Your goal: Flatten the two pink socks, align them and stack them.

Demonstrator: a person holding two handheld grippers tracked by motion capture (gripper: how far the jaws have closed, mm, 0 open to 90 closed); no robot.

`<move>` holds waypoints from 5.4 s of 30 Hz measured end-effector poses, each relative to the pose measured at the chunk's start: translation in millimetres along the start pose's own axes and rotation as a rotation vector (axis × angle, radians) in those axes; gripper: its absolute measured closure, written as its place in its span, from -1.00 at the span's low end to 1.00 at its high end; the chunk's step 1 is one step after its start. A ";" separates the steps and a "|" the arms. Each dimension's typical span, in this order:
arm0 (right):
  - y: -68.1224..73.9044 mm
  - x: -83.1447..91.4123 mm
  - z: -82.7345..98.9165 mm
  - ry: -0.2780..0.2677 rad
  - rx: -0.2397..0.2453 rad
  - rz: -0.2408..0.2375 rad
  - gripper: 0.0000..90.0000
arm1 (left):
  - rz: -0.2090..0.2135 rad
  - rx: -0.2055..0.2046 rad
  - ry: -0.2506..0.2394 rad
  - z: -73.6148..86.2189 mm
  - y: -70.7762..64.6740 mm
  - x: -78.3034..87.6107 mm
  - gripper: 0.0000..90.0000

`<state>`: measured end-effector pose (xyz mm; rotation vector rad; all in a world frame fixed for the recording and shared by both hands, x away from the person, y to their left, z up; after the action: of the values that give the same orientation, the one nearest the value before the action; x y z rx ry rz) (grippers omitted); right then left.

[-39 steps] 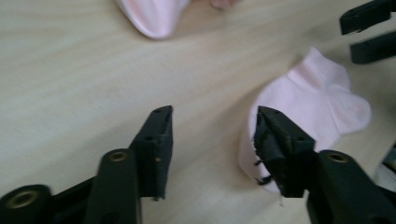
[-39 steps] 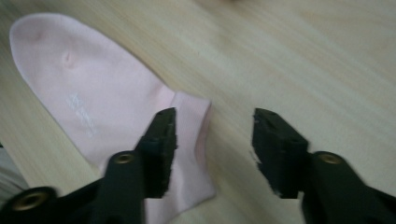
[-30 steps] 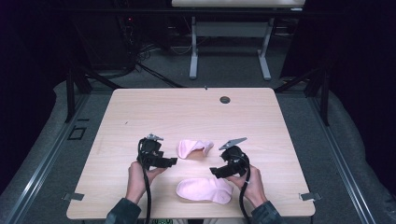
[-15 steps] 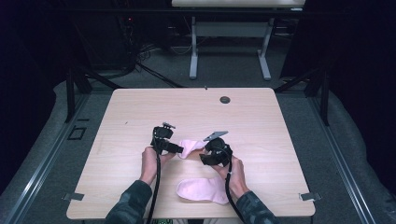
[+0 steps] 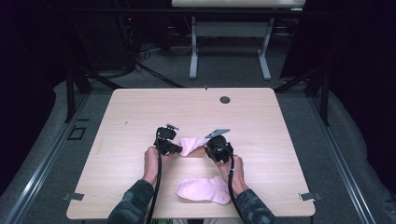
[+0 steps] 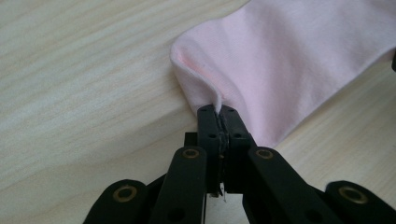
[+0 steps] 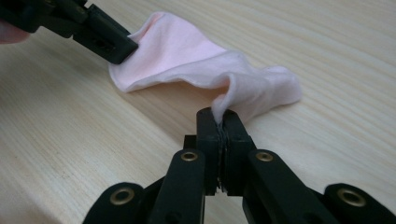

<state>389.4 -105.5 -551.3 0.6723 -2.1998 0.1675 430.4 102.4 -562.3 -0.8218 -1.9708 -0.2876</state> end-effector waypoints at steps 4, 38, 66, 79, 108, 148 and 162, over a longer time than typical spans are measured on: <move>-8.1 21.6 2.3 -0.024 0.016 -0.002 0.96 | 0.044 -0.022 -0.064 -0.9 -10.5 15.6 0.98; -52.6 56.1 38.6 0.152 -0.043 -0.140 0.16 | 0.103 0.009 -0.088 34.2 -16.8 27.2 0.27; -31.8 15.6 32.8 0.266 0.018 -0.027 0.81 | -0.013 -0.127 0.023 19.5 -34.6 0.8 0.95; -36.2 24.6 31.8 0.219 -0.019 -0.069 0.87 | 0.019 -0.089 -0.055 24.8 -32.1 17.5 0.98; -0.5 93.4 66.9 0.213 0.124 -0.110 0.83 | 0.032 -0.148 -0.145 98.9 -98.7 77.1 0.98; 22.8 74.2 106.2 0.263 0.094 -0.166 0.99 | 0.009 -0.194 -0.080 105.1 -99.6 38.0 1.00; 6.3 80.7 113.4 0.257 0.121 -0.147 1.00 | -0.006 -0.169 -0.110 115.9 -95.7 42.3 1.00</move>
<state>267.3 -171.0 -565.8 0.8289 -1.8986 0.2967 274.9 108.0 -575.0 -0.9579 -2.0722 -0.4248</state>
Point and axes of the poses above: each handheld gripper's, and its own axes: x roughly backward along the jaws, z roughly out of its underside, y roughly to its left, the point moved 1 cm from there along -x, roughly forward along the jaws, and after that the axes turned 7 degrees about -x, right-handed, at the moved point
